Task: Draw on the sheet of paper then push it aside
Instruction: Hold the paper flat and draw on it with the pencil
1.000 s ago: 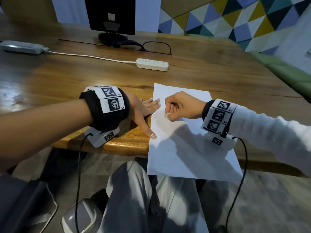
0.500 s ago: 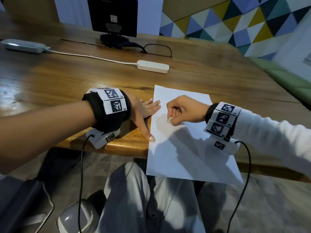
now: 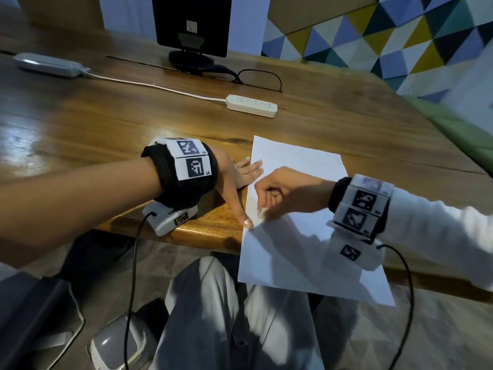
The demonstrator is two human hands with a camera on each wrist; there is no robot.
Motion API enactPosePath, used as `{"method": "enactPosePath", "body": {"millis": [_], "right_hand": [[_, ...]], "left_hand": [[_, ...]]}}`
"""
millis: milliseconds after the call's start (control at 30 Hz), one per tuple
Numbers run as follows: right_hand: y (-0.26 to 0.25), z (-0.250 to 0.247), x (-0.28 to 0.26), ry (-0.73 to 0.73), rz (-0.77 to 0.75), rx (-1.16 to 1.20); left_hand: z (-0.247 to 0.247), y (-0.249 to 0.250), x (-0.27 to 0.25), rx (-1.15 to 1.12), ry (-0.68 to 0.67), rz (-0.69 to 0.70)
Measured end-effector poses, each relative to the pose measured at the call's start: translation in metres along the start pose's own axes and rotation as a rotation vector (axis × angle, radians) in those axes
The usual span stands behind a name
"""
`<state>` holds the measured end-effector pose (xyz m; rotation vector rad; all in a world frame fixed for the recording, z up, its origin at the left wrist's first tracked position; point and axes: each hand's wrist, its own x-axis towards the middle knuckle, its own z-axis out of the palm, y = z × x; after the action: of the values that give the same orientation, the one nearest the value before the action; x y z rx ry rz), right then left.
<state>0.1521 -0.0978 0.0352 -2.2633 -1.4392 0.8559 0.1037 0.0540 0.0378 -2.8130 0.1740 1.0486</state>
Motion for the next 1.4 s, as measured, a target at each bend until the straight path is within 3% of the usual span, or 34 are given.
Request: {"method": "enactPosePath", "body": {"millis": [133, 267, 367, 533, 633, 800, 933, 1033, 1167, 1300, 1400], "right_hand": [[-0.004, -0.003, 0.01, 0.152, -0.014, -0.03], [-0.008, -0.001, 0.009, 0.009, -0.019, 0.018], [-0.009, -0.006, 0.013, 0.133, -0.033, -0.065], [-0.014, 0.001, 0.008, 0.015, -0.056, -0.057], [-0.011, -0.007, 0.013, 0.158, -0.051, -0.108], [-0.014, -0.002, 0.007, 0.013, -0.066, -0.081], [-0.011, -0.002, 0.01, 0.127, -0.065, -0.1], [-0.013, 0.004, 0.002, -0.011, -0.042, -0.071], [-0.004, -0.007, 0.005, 0.133, -0.036, -0.111], [-0.008, 0.002, -0.001, -0.044, -0.042, -0.065], [-0.003, -0.006, -0.001, 0.074, -0.049, -0.078]], "left_hand": [[-0.004, 0.009, -0.01, -0.025, -0.033, -0.024], [-0.007, 0.014, -0.018, -0.041, -0.04, -0.044], [-0.007, 0.015, -0.02, -0.066, -0.061, -0.042], [-0.007, 0.014, -0.021, -0.112, -0.063, 0.015], [-0.007, 0.014, -0.02, -0.061, -0.057, -0.037], [-0.006, 0.013, -0.019, -0.077, -0.087, 0.01], [-0.005, 0.012, -0.017, -0.088, -0.089, 0.008], [-0.002, 0.005, -0.009, -0.047, -0.045, 0.021], [0.0, -0.001, 0.001, -0.005, -0.023, 0.012], [0.002, -0.002, 0.003, 0.013, -0.004, 0.011], [0.001, 0.0, 0.003, 0.013, -0.004, 0.015]]}}
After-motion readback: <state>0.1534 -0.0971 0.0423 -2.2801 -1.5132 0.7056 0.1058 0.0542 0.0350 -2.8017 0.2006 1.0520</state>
